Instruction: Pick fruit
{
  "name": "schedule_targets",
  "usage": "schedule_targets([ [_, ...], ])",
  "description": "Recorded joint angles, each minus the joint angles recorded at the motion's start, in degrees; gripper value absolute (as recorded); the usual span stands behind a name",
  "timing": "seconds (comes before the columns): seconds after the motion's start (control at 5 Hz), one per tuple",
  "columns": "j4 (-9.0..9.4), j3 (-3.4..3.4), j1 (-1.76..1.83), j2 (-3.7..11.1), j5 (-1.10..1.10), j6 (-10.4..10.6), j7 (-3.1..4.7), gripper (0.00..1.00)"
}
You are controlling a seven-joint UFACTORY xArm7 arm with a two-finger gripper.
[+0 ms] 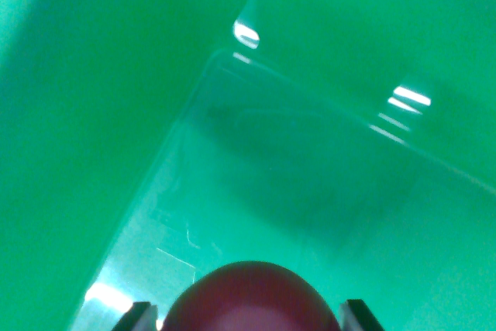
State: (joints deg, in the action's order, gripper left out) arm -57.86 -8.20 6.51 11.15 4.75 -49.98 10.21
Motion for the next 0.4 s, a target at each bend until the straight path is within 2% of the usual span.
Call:
schedule_targets([
  [0.2,-1.57,-0.10,-0.09,-0.97,-0.26,-2.5,0.23,1.00],
  [0.4,-1.57,-0.10,-0.09,-0.97,-0.26,-2.5,0.23,1.00],
])
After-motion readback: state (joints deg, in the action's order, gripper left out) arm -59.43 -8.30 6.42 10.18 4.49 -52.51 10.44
